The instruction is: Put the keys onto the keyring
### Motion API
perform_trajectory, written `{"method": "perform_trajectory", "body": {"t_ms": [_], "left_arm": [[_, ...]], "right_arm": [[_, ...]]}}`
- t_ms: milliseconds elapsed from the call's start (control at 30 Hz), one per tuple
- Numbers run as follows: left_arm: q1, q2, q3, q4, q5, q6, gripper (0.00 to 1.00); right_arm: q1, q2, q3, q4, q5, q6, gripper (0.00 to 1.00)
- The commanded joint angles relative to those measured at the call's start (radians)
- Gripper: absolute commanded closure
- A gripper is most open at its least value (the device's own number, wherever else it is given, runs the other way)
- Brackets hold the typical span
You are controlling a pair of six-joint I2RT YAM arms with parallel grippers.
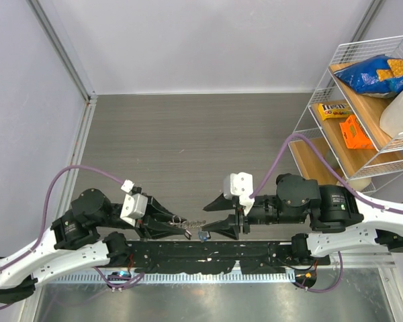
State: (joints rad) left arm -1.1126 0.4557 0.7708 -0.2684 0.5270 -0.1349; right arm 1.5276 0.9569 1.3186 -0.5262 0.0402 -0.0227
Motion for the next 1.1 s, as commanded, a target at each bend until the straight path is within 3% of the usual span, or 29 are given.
{"method": "perform_trajectory", "body": {"t_ms": [0,367,1067], "left_arm": [[0.002,-0.011,0.047,0.040,0.085,0.023,1.00],[0.000,-0.022,-0.004,0.161,0.067,-0.063,1.00],[0.002,-0.026,-0.021,0.238,0.061,-0.120,1.00]], "right_arm": [[0.002,0.020,-0.009,0.011,-0.135,-0.036,0.49],[0.002,0.052,-0.081,0.078,-0.181,-0.170,0.40],[0.002,0.125,-0.096,0.252,-0.152,-0.152,0.37]]}}
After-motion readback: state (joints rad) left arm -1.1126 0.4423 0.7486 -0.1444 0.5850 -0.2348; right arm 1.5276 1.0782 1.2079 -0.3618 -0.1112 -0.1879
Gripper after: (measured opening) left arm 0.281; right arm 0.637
